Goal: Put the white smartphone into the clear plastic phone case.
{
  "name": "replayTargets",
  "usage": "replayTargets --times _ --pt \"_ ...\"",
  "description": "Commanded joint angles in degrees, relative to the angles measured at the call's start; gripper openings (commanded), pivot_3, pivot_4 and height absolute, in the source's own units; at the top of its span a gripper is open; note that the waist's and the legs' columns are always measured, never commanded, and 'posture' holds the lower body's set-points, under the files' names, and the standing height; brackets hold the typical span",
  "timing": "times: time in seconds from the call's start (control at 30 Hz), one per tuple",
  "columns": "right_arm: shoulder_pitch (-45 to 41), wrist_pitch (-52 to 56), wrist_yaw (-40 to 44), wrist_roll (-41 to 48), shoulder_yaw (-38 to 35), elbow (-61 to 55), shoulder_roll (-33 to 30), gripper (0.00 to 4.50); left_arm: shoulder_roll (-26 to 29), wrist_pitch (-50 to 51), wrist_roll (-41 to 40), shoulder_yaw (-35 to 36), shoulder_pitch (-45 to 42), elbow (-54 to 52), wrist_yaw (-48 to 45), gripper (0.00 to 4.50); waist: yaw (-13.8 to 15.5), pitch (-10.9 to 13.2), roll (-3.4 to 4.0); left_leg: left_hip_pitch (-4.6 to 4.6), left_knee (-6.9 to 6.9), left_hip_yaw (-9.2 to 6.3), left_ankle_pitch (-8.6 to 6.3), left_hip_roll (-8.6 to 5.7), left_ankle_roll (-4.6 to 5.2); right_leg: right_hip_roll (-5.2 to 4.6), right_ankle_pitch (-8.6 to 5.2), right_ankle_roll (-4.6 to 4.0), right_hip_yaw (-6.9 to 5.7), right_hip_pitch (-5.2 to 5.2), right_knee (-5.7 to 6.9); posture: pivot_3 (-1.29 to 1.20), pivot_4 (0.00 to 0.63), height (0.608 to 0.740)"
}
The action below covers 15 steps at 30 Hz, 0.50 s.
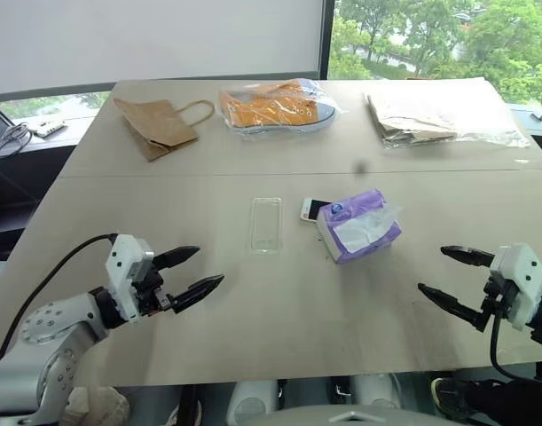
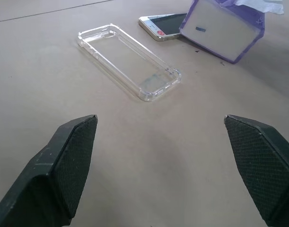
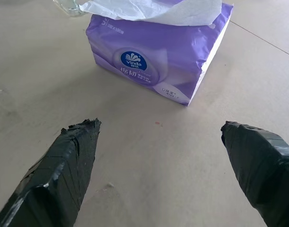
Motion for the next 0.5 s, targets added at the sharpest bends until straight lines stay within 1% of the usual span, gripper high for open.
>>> replayTargets --times 0.03,0.1,0.2,0.3,0.37,0.43,0.5 --pt "0.2 0.1 -0.4 2.1 -3.0 -2.8 -0.2 4.48 1.1 0.8 -0.9 0.1 -2.7 -0.3 -0.1 4.44 0.0 0.0 0.00 0.00 0.00 0.00 0.00 0.00 0.00 0.00 0.00 0.00 0.00 0.00 0.00 0.00 0.150 0.740" --pt "0.1 1.9 -1.6 4.9 -4.3 -6.0 0.2 4.48 1.4 3.3 -2.2 -1.4 -7.0 -0.6 1.0 4.44 0.3 0.0 -0.01 -0.01 0.01 -0.03 0.00 -0.01 0.00 0.00 0.00 0.00 -0.03 0.00 0.01 0.00 0.150 0.740" --pt "0.9 1.9 -1.7 6.2 -5.5 -8.7 0.2 4.48 1.0 6.5 -3.9 -3.7 -12.8 -2.4 2.8 4.44 0.5 0.0 -0.01 0.05 0.02 -0.04 0.00 -0.01 0.00 0.00 0.00 0.01 -0.03 0.10 0.03 0.00 0.150 0.740" --pt "1.5 2.4 -1.9 6.8 -6.1 -10.9 -0.3 4.48 0.4 8.9 -3.0 -7.4 -19.9 -2.7 5.9 4.44 0.6 0.0 -0.05 0.09 0.02 -0.03 0.00 -0.02 0.00 0.00 0.01 0.02 -0.01 0.16 0.02 0.00 0.150 0.740" --pt "2.4 3.3 -1.9 7.3 -6.7 -12.5 -0.9 4.48 0.7 14.7 -2.5 -11.7 -26.5 -1.9 9.2 4.44 0.7 0.0 -0.08 0.32 0.02 -0.03 0.00 -0.05 0.00 0.01 0.06 0.11 0.01 0.41 0.00 0.00 0.150 0.740" --pt "3.2 4.4 -1.6 8.0 -7.4 -14.1 -1.7 4.48 1.7 21.8 -2.1 -18.2 -34.5 -0.4 9.4 4.44 0.8 0.0 -0.12 0.54 -0.01 -0.02 -0.01 -0.05 0.01 0.01 0.01 0.05 0.02 0.61 -0.02 0.00 0.150 0.740" --pt "3.4 5.4 -1.6 8.9 -8.2 -15.1 -2.3 4.48 -0.6 26.8 -1.7 -23.4 -42.8 3.2 10.1 4.44 1.0 0.0 -0.12 0.61 0.00 -0.06 -0.01 -0.06 0.02 0.10 -0.01 0.04 -0.04 0.70 -0.02 0.00 0.150 0.740"
